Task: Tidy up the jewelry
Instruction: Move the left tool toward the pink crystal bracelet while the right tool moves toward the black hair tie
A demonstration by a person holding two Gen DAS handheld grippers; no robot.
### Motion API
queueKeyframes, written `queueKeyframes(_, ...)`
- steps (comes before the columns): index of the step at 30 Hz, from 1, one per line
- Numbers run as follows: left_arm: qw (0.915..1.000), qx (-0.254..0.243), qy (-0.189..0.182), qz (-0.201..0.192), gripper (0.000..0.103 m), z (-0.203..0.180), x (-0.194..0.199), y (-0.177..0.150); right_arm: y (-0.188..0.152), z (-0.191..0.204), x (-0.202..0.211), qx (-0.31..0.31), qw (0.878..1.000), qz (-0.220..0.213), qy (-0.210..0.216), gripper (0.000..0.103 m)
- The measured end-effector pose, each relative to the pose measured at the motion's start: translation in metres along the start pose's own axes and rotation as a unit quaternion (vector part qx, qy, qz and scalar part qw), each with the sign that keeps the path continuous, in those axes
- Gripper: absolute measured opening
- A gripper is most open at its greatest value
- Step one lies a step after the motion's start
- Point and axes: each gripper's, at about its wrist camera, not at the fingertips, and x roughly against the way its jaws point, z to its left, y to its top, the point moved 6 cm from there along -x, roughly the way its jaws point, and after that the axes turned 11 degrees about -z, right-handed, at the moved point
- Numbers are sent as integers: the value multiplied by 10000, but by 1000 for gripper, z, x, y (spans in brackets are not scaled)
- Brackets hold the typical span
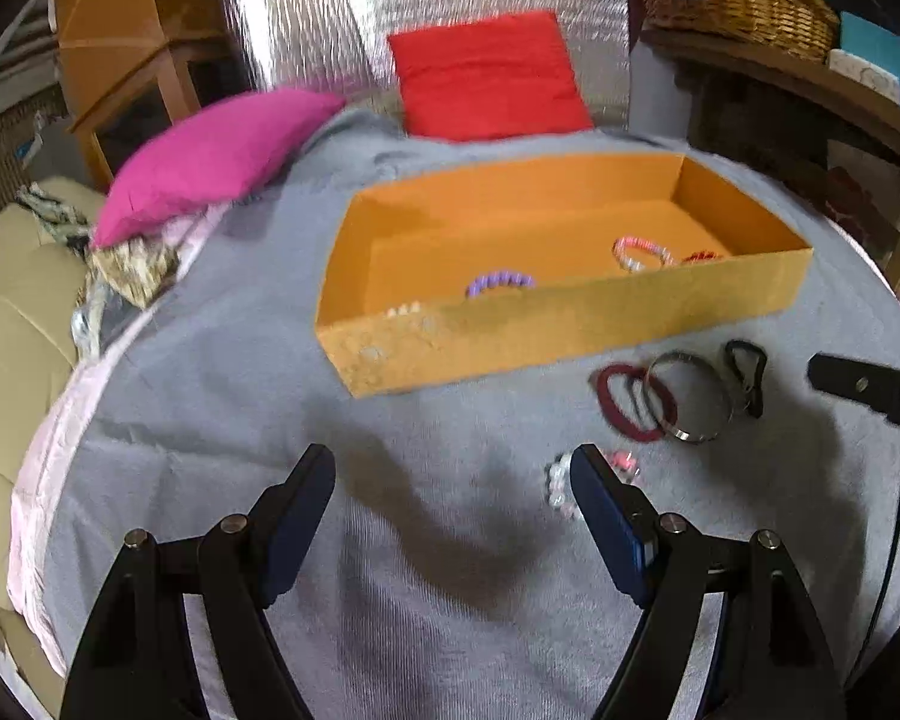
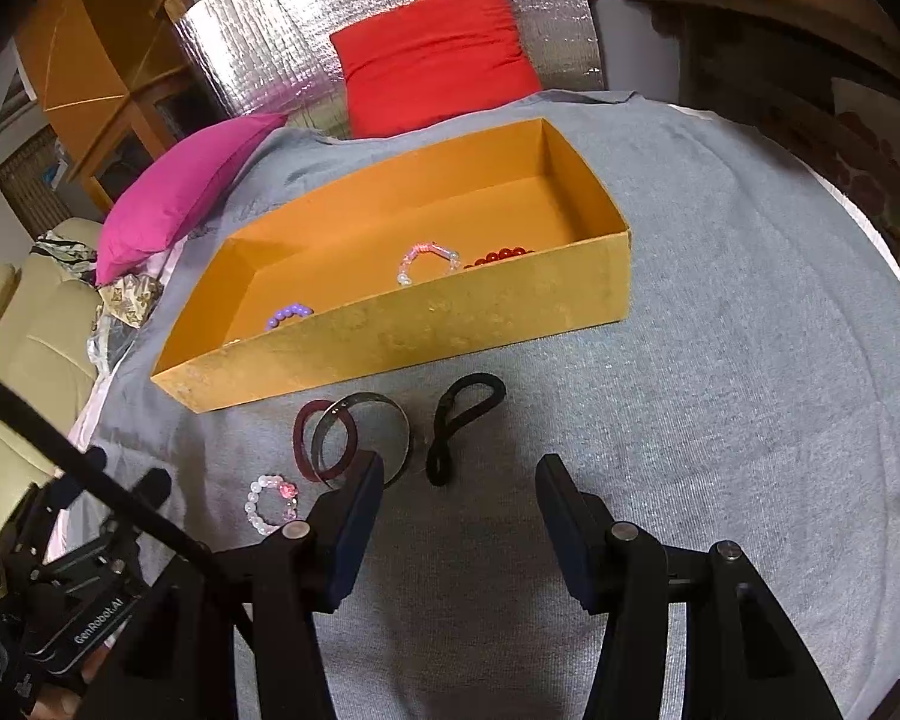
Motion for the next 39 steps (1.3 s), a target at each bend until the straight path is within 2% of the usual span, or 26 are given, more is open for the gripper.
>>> queueKeyframes(3,9996,190,11,224,81,8,-7,-7,1,-7,-1,-39,9999,6,-94,57)
queueKeyframes(7,9990,291,79,334,81,18,-12,-11,1,-20,-3,-242,9995,89,-189,57)
queueKeyframes(11,9986,314,99,403,81,21,-15,-14,0,-26,-4,-499,9986,169,-61,57)
queueKeyframes(21,9986,186,33,489,81,17,-17,-18,-3,-20,-11,-659,9971,278,276,56)
queueKeyframes(24,9986,174,28,495,81,17,-17,-18,-3,-21,-16,-690,9968,313,251,43)
queueKeyframes(32,9987,133,8,498,81,16,-15,-19,2,-33,-45,-1565,9844,576,555,41)
queueKeyframes(39,9987,132,-19,486,81,13,-16,-18,6,-36,-69,-2124,9730,636,642,41)
